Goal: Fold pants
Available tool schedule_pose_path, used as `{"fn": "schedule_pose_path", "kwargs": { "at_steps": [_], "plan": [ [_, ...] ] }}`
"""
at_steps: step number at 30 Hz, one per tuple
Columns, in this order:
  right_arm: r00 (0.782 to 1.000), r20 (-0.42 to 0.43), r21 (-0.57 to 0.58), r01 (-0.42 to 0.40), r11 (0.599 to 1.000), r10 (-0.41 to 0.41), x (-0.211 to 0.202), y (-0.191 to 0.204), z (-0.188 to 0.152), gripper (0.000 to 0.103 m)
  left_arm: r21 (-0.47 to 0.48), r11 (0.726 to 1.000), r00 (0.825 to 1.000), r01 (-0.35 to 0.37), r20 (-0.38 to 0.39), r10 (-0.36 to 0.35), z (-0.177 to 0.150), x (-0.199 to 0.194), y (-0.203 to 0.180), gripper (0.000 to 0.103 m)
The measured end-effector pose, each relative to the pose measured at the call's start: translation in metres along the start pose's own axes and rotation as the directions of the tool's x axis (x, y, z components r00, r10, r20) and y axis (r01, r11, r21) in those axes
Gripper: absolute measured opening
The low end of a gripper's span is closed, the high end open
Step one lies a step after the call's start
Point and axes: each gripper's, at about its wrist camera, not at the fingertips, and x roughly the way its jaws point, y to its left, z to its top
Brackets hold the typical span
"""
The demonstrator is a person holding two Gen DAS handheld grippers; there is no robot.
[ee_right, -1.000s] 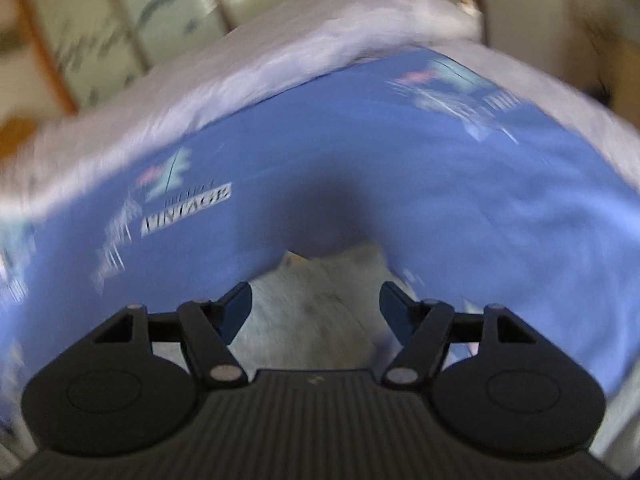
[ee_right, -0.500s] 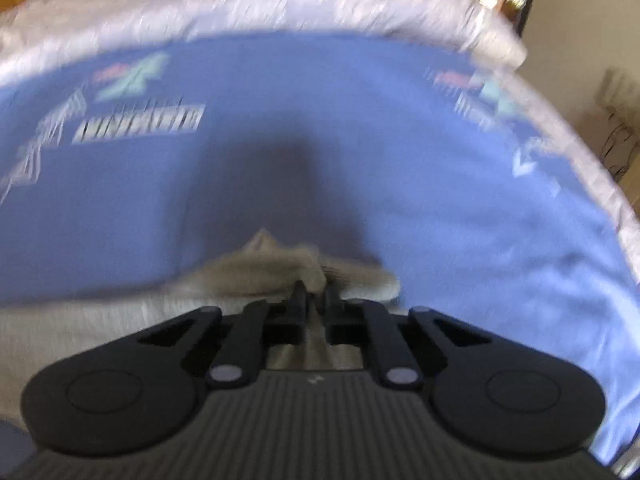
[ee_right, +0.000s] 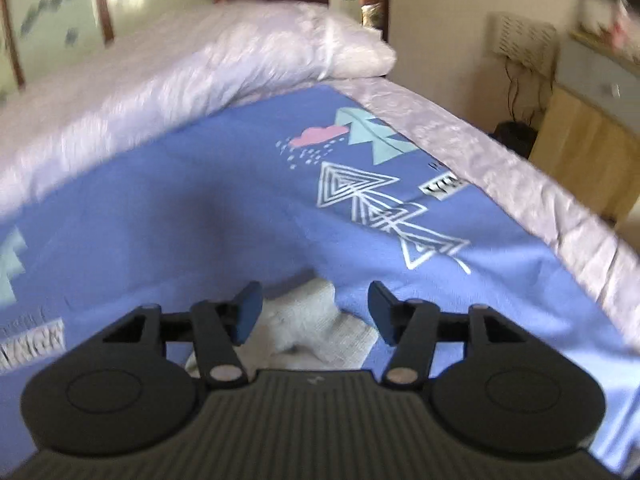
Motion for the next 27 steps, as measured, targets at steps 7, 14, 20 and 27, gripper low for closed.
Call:
{"fn": "schedule_pose_path", "kwargs": {
  "at_steps": [7,14,20,27],
  "plan": [
    [0.973,-0.036,0.456,-0.189,0.87,0.23,-0.015,-0.088,-0.042,0.059,-0.208,0.978,0.989,0.012,0.148,0.019,-0.052,-0.102,0.075,0.025],
    [0.949,-0.085,0.527,-0.215,0.822,0.303,-0.001,-0.074,-0.061,0.039,-0.308,0.951,0.999,-0.032,0.029,0.043,-0.142,-0.156,0.102,0.042],
    [0.918,-0.024,0.482,-0.337,0.809,0.396,-0.008,-0.034,-0.037,0.006,-0.359,0.932,0.997,-0.054,-0.065,0.033,-0.197,-0.159,0.092,0.04],
    [0.887,0.152,0.327,-0.462,0.824,0.437,-0.028,0.09,0.056,0.011,-0.424,0.901,0.996,-0.093,-0.055,0.077,-0.21,-0.171,0.095,0.04]
  ]
}}
